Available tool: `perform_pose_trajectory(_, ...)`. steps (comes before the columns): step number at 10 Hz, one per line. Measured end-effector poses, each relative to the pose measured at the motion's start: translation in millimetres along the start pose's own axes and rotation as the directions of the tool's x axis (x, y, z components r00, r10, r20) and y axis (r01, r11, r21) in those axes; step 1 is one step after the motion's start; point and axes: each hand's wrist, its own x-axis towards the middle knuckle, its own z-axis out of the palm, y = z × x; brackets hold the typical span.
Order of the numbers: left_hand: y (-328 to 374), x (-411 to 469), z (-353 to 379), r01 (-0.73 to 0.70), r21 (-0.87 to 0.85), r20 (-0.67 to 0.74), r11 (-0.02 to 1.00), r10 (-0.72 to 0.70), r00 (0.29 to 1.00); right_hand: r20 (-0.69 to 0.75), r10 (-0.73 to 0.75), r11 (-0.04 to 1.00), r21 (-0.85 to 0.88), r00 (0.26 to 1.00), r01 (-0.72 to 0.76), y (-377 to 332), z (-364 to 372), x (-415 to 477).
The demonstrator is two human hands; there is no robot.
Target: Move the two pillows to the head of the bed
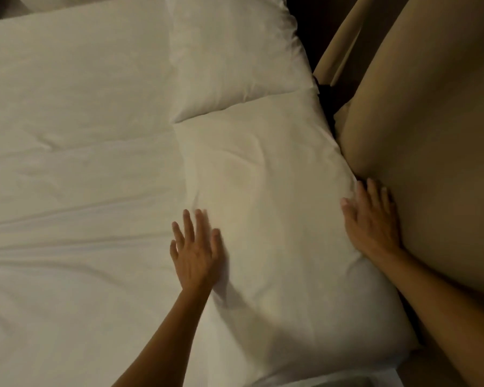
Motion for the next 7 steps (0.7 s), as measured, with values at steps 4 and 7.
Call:
perform_pose_trajectory(4, -19.3, -74.3, 26.5, -0.411, 0.157, 0.071, 0.898, 0.404, 0.912, 0.071, -0.155, 0.984, -0.071, 0.985, 0.16, 25.6, 17.2, -87.0)
perform_pose_trajectory(7, -160.9, -121.0, -37.5, 0.039, 0.178, 0.184, 0.983, -0.072, 0.98, 0.047, 0.033, 0.653, 0.755, 0.998, -0.057, -61.9, -155.9, -113.7)
